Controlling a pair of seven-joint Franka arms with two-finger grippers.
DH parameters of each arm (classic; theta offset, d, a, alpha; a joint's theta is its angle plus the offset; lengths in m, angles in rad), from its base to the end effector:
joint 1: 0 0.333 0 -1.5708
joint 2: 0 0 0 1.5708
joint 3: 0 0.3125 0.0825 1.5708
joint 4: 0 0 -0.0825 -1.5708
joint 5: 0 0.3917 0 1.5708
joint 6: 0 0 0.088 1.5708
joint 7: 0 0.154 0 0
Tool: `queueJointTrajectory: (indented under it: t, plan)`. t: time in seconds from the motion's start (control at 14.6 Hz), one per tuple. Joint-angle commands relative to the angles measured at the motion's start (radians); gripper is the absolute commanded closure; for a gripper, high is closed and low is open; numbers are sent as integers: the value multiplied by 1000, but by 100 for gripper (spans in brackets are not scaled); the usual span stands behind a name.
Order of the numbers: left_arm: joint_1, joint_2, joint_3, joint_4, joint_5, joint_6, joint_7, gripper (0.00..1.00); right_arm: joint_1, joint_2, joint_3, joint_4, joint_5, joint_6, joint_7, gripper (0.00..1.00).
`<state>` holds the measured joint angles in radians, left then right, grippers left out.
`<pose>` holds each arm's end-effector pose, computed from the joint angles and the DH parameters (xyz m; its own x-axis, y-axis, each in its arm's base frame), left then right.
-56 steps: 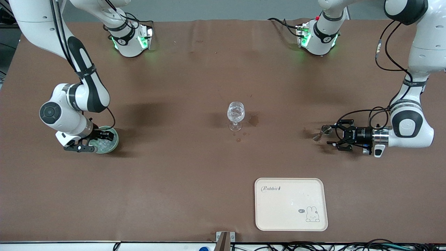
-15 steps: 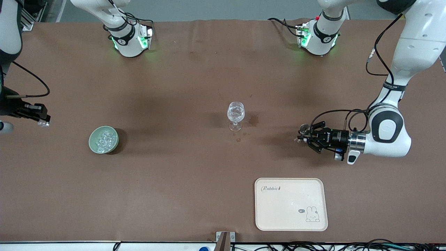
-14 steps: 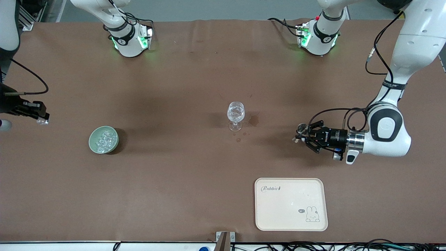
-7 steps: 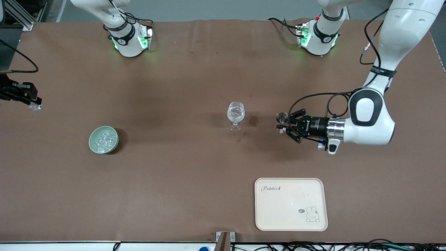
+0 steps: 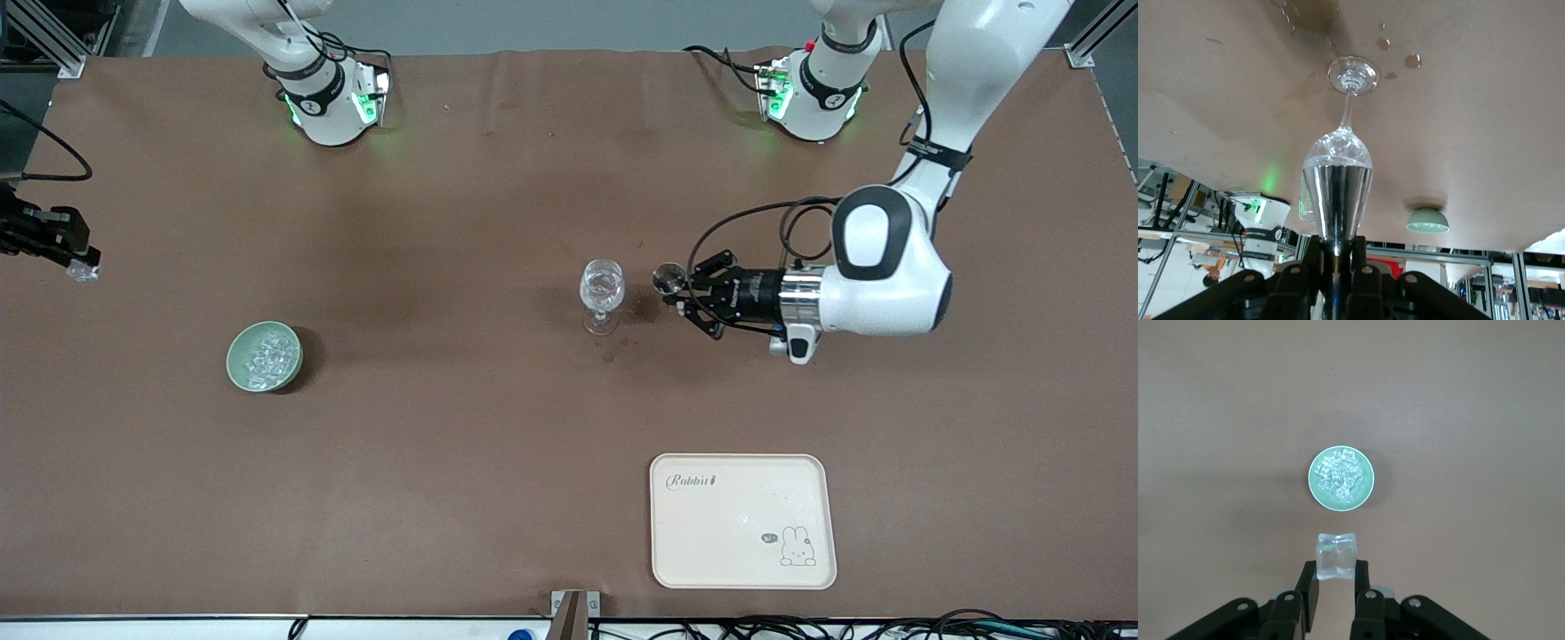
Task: Pour wine and add ice with both arms
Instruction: 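Carry the silver jigger with the left gripper over the wine glass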
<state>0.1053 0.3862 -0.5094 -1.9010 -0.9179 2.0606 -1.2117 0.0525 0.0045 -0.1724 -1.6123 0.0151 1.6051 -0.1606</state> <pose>0.5493 -0.3036 0.2972 0.0572 0.5791 -0.8133 0.9624 -0.2487 -0.1094 0.5614 -0.0652 0.5546 0.9992 0.0402 -0.0092 0.0400 -0.9991 -0.0160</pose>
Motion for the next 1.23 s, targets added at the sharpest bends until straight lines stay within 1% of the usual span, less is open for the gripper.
queueJointTrajectory:
  t: [0.0,0.21,0.48,0.96,1.16]
  plan:
    - [-32,-53,0,-38,32,39,-74,99,-6,-18,10,-8,-6,1,-8,97]
    - [-64,-58,-1,-32,146,44,-187,99,-3,-18,10,-3,-6,-1,-2,97]
    - [-120,-56,-1,-26,224,85,-297,99,-2,-18,10,-3,-6,-1,3,97]
    - [-151,-52,-1,16,395,90,-497,99,0,-18,11,-3,-6,1,4,97]
    - [-186,-41,-1,42,471,89,-590,99,0,-18,11,-3,-6,1,4,97]
